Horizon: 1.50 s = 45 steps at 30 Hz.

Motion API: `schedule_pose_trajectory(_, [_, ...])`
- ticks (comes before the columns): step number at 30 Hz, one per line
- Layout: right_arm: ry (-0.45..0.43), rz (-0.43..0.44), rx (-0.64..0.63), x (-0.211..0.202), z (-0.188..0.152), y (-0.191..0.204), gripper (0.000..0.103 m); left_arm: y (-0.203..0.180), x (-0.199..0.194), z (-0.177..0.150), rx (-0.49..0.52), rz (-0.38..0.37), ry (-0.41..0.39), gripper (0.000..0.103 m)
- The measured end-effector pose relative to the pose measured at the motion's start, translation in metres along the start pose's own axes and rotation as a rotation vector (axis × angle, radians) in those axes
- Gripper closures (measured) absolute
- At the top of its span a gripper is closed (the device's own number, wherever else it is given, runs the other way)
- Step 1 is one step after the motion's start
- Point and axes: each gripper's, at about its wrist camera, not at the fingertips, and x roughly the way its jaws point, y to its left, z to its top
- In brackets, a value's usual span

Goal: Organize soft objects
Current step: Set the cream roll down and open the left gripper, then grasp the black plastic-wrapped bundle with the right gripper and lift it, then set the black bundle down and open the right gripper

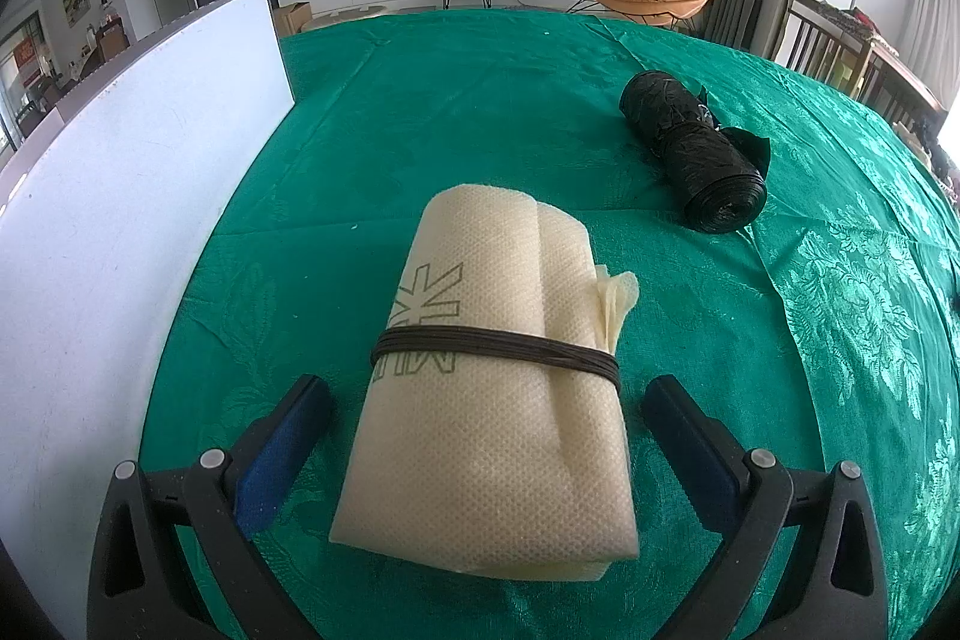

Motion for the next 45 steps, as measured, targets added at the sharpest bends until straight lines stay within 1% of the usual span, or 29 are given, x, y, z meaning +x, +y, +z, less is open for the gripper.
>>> schedule_pose_trajectory(1, [0.014, 0.036, -0.009, 0.01, 0.015, 0.013, 0.021, 0.0, 0.0, 0.0, 0.0, 0.0, 0.0, 0.0])
schedule_pose_trajectory(4, [0.064, 0.107, -0.028, 0.043, 0.049, 0.048, 0.021, 0.0, 0.0, 0.0, 0.0, 0.0, 0.0, 0.0])
schedule_pose_trajectory(5, [0.095, 0.124, -0.045, 0.06, 0.059, 0.063, 0.021, 0.0, 0.0, 0.0, 0.0, 0.0, 0.0, 0.0])
schedule_pose_trajectory(7, [0.17, 0.13, -0.085, 0.092, 0.069, 0.09, 0.021, 0.0, 0.0, 0.0, 0.0, 0.0, 0.0, 0.0])
schedule_pose_trajectory(8, [0.198, 0.119, -0.113, 0.103, 0.07, 0.099, 0.023, 0.0, 0.0, 0.0, 0.0, 0.0, 0.0, 0.0])
schedule_pose_trajectory(9, [0.235, 0.074, -0.165, 0.117, 0.069, 0.111, 0.023, 0.0, 0.0, 0.0, 0.0, 0.001, 0.0, 0.0])
schedule_pose_trajectory(10, [0.251, 0.033, -0.2, 0.125, 0.066, 0.118, 0.023, 0.0, 0.0, 0.0, 0.0, 0.0, 0.0, 0.0])
schedule_pose_trajectory(12, [0.259, 0.017, -0.227, 0.132, 0.061, 0.124, 0.025, 0.0, 0.0, 0.0, 0.0, 0.0, 0.0, 0.0])
schedule_pose_trajectory(13, [0.257, 0.014, -0.228, 0.133, 0.059, 0.124, 0.047, 0.0, 0.0, 0.0, 0.0, 0.001, 0.0, 0.0])
schedule_pose_trajectory(14, [0.264, -0.017, -0.236, 0.135, 0.055, 0.123, 0.059, 0.0, 0.0, 0.0, 0.0, 0.001, 0.0, 0.0])
schedule_pose_trajectory(16, [0.244, -0.006, -0.221, 0.13, 0.051, 0.116, 0.06, 0.0, 0.0, 0.0, 0.0, 0.0, 0.0, 0.0])
schedule_pose_trajectory(19, [0.219, -0.027, -0.209, 0.114, 0.044, 0.102, 0.06, 0.0, 0.0, 0.0, 0.0, 0.0, 0.0, 0.0])
schedule_pose_trajectory(22, [0.187, -0.046, -0.216, 0.085, 0.031, 0.084, 0.06, 0.0, 0.0, 0.0, 0.0, 0.0, 0.0, 0.0])
schedule_pose_trajectory(26, [0.161, -0.079, -0.179, 0.036, -0.002, 0.044, 0.06, 0.0, 0.0, 0.0, 0.0, 0.0, 0.0, 0.0])
schedule_pose_trajectory(28, [0.155, -0.093, -0.151, 0.02, -0.011, 0.032, 0.06, 0.0, 0.0, 0.0, 0.0, 0.0, 0.0, 0.0])
schedule_pose_trajectory(30, [0.133, -0.106, -0.107, -0.007, -0.034, 0.013, 0.06, 0.0, 0.0, 0.0, 0.0, 0.0, 0.0, 0.0])
schedule_pose_trajectory(33, [0.104, -0.126, -0.069, -0.032, -0.059, -0.002, 0.06, 0.0, 0.0, 0.0, 0.0, 0.001, 0.0, 0.0])
schedule_pose_trajectory(34, [0.091, -0.136, -0.061, -0.037, -0.068, -0.005, 0.06, 0.0, 0.0, 0.0, 0.0, 0.001, 0.0, 0.0])
schedule_pose_trajectory(36, [0.074, -0.138, -0.057, -0.035, -0.073, -0.007, 0.059, 0.0, 0.0, 0.0, 0.0, 0.001, 0.0, 0.0])
schedule_pose_trajectory(38, [0.045, -0.095, -0.03, -0.026, -0.077, -0.011, 0.053, 0.0, 0.0, 0.0, 0.0, 0.0, 0.001, 0.0])
schedule_pose_trajectory(39, [0.033, -0.091, -0.017, -0.019, -0.076, -0.012, 0.048, 0.0, 0.0, 0.0, 0.0, 0.001, 0.0, 0.0])
schedule_pose_trajectory(40, [0.025, -0.101, -0.007, -0.016, -0.078, -0.015, 0.04, 0.001, 0.001, -0.001, 0.0, 0.001, 0.0, 0.0])
schedule_pose_trajectory(42, [0.02, -0.122, 0.024, -0.007, -0.08, -0.019, 0.039, 0.001, 0.0, -0.001, 0.0, 0.0, 0.0, 0.0])
schedule_pose_trajectory(43, [-0.011, -0.115, 0.025, -0.007, -0.08, -0.02, 0.036, 0.001, 0.0, -0.001, 0.0, 0.0, 0.0, 0.0])
schedule_pose_trajectory(44, [-0.013, -0.123, 0.019, -0.005, -0.079, -0.018, 0.032, 0.001, 0.0, -0.001, 0.0, 0.001, 0.0, 0.0])
schedule_pose_trajectory(45, [-0.008, -0.137, 0.008, -0.002, -0.079, -0.017, 0.032, 0.001, 0.0, -0.001, 0.0, 0.001, 0.0, 0.0])
